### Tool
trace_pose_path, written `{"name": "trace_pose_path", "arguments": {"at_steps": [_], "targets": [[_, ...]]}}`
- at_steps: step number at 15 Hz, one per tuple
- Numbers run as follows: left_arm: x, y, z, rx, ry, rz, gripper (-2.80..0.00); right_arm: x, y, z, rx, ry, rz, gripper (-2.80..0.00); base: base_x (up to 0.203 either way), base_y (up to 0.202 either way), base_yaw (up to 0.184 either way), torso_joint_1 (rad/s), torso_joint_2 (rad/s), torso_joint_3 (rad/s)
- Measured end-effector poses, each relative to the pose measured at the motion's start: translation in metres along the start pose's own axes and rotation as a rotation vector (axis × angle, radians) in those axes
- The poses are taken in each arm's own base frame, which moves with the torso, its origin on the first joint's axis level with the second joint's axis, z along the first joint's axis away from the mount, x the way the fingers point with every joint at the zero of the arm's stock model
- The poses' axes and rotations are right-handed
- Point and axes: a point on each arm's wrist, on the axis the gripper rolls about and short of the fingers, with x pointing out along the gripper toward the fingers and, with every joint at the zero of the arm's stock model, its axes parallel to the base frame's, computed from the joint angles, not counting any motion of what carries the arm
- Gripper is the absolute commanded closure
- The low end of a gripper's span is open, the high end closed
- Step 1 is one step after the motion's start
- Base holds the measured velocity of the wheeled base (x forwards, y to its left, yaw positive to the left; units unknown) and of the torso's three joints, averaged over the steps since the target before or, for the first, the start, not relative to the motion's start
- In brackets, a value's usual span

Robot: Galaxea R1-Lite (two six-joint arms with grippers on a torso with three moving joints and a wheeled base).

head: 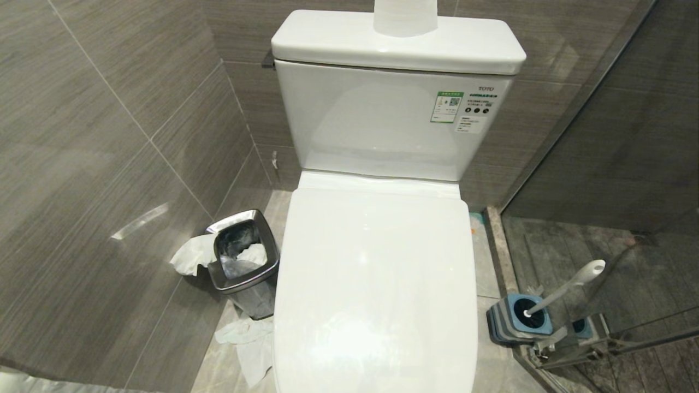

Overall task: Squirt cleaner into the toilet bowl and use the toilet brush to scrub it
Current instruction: Use the left hand to lift the toilet lid slightly

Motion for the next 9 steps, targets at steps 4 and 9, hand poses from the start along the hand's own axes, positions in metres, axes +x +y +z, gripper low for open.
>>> {"name": "trace_pose_path", "arguments": {"at_steps": [4, 9], "targets": [[0.0000, 0.0000, 0.0000, 0.000, 0.000, 0.000, 0.00, 0.0000, 0.0000, 0.0000, 0.000, 0.000, 0.000, 0.00, 0.000, 0.000, 0.000, 0.000, 0.00, 0.000], [0.0000, 0.0000, 0.0000, 0.001, 0.000, 0.000, 0.00, 0.0000, 0.0000, 0.0000, 0.000, 0.000, 0.001, 0.00, 0.000, 0.000, 0.000, 0.000, 0.00, 0.000]]}}
